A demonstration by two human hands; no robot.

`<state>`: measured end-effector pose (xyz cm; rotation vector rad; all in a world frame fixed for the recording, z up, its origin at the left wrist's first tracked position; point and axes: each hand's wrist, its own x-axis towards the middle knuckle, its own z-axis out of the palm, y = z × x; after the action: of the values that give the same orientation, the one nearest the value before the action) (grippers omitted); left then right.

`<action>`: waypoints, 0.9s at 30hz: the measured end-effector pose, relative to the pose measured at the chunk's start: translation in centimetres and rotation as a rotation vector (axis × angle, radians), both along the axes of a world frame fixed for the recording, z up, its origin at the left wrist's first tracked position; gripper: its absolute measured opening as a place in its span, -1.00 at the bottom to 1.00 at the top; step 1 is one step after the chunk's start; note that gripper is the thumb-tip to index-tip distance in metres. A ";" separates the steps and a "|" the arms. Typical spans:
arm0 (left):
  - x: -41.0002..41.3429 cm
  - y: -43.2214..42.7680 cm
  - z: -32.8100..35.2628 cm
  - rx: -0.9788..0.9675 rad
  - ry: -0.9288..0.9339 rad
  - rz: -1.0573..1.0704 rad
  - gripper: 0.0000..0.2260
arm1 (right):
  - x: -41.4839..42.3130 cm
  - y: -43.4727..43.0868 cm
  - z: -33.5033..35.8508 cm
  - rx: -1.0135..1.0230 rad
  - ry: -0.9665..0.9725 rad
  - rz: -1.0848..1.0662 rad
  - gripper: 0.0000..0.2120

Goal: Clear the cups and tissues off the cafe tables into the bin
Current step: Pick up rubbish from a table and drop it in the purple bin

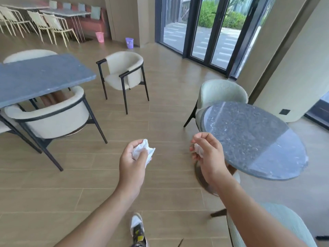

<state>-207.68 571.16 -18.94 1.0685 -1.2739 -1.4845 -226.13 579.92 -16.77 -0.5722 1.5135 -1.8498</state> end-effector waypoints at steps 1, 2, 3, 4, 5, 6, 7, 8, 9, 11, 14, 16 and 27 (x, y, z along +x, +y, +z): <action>-1.3 -2.5 -0.4 0.001 -0.005 0.008 -0.73 | -1.3 -2.6 -0.5 0.007 -0.002 -0.001 -0.91; -2.7 -5.2 -0.8 -0.002 -0.011 0.013 -0.72 | -2.4 -5.4 -1.0 0.014 -0.007 0.000 -0.93; -4.0 -7.9 -1.2 -0.001 -0.011 0.015 -0.72 | -3.5 -8.2 -1.5 0.020 -0.016 0.002 -0.93; -5.3 -10.7 -1.5 0.004 -0.005 0.015 -0.73 | -4.5 -11.0 -2.1 0.024 -0.023 0.001 -0.94; -6.7 -13.6 -1.7 0.012 -0.002 0.015 -0.74 | -5.6 -13.8 -2.5 0.026 -0.031 -0.005 -0.94; -8.0 -16.5 -1.7 0.019 -0.006 0.012 -0.74 | -6.6 -16.6 -2.8 0.034 -0.041 -0.015 -0.94; -9.3 -19.3 -1.5 0.028 -0.014 0.008 -0.74 | -7.7 -19.2 -2.8 0.045 -0.055 -0.027 -0.94; -10.6 -21.9 -1.1 0.033 -0.017 -0.003 -0.73 | -8.8 -21.8 -2.5 0.050 -0.065 -0.034 -0.94; -11.9 -24.6 -0.6 0.029 -0.014 -0.018 -0.73 | -10.1 -24.4 -2.1 0.048 -0.068 -0.036 -0.94; -14.4 -29.7 0.3 0.008 -0.021 -0.043 -0.72 | -12.7 -29.4 -1.4 0.043 -0.064 -0.045 -0.94; -18.6 -36.5 1.0 -0.003 -0.020 -0.067 -0.69 | -16.3 -35.9 -1.1 0.034 -0.073 -0.060 -0.91; -21.5 -40.2 0.8 0.008 -0.025 -0.089 -0.70 | -18.6 -39.4 -1.7 0.047 -0.083 -0.065 -0.90; -43.1 -61.9 -2.1 0.016 -0.057 -0.101 -0.79 | -40.2 -60.8 -4.8 0.030 -0.146 -0.097 -0.91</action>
<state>-250.74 509.23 -21.01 1.0769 -1.3753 -1.5518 -266.32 519.17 -21.56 -0.3471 1.4921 -1.8952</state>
